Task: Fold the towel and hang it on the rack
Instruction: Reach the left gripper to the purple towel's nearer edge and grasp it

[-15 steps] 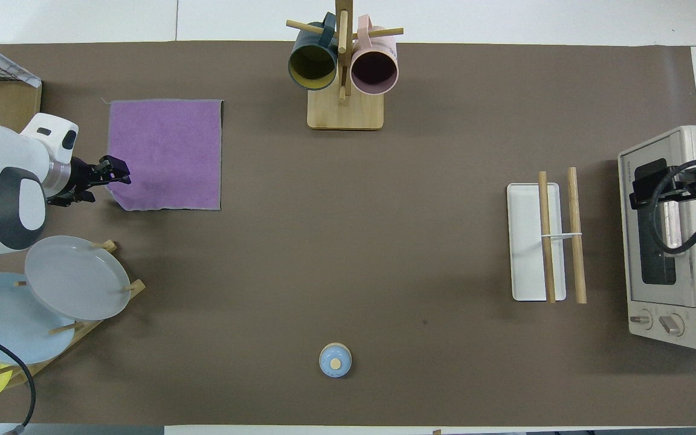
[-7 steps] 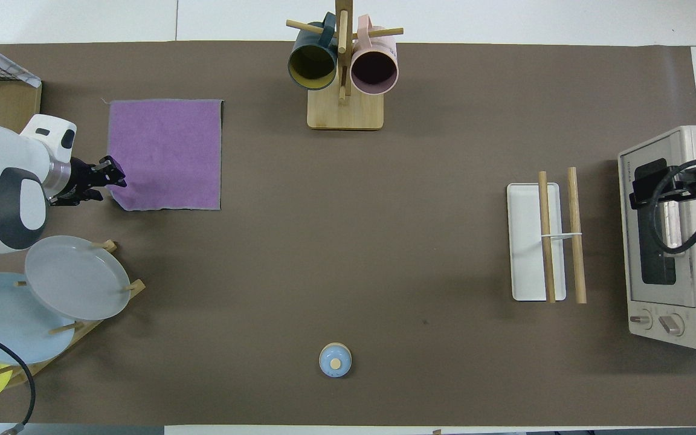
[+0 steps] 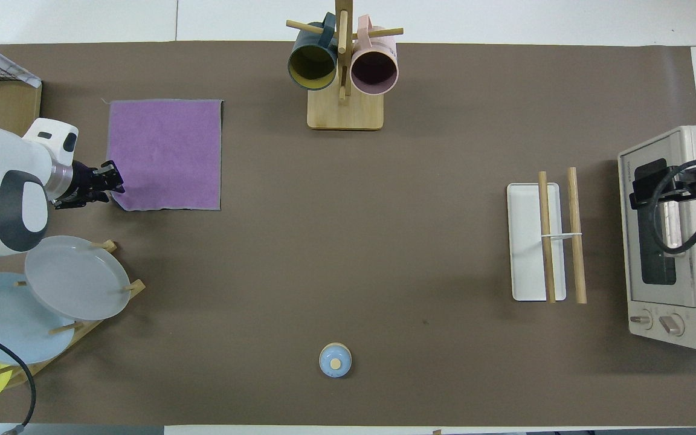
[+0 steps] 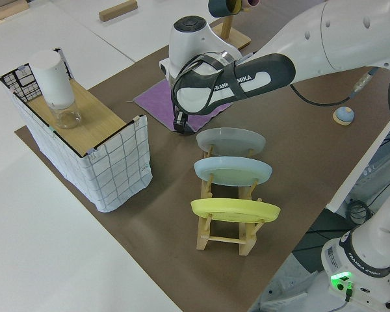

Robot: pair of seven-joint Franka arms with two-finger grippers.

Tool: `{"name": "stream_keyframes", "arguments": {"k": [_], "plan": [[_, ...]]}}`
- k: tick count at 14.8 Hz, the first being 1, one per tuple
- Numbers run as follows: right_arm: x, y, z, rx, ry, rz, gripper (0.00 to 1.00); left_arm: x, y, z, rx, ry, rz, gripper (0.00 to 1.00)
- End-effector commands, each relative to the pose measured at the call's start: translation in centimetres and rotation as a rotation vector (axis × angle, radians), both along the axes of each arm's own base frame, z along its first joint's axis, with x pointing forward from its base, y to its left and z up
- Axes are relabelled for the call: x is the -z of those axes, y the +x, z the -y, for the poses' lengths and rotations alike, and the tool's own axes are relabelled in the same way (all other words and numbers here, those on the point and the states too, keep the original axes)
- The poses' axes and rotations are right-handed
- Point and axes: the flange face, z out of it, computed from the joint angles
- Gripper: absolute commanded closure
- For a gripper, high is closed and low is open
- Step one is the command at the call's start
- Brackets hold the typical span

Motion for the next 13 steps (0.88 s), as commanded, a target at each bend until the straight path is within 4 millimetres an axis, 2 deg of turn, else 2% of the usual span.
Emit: {"name": "stream_keyframes", "arguments": {"k": [1, 2, 9, 11, 13], "plan": [[0.0, -0.6, 0.1, -0.012, 0.024, 0.003, 0.0, 0.2, -0.5, -0.2, -0.009, 0.004, -0.006, 0.97], [0.0, -0.6, 0.1, -0.012, 0.024, 0.003, 0.0, 0.2, -0.6, -0.2, -0.004, 0.004, -0.008, 1.0], [0.0, -0.6, 0.1, -0.012, 0.024, 0.003, 0.0, -0.2, -0.5, 0.4, 0.102, 0.016, -0.004, 1.0], [0.0, -0.6, 0.1, -0.012, 0.024, 0.002, 0.0, -0.9, -0.3, 0.4, 0.135, 0.018, 0.009, 1.0], [0.0, -0.6, 0.2, -0.012, 0.022, 0.002, 0.0, -2.6, -0.2, 0.4, 0.185, 0.03, 0.039, 1.0]]}}
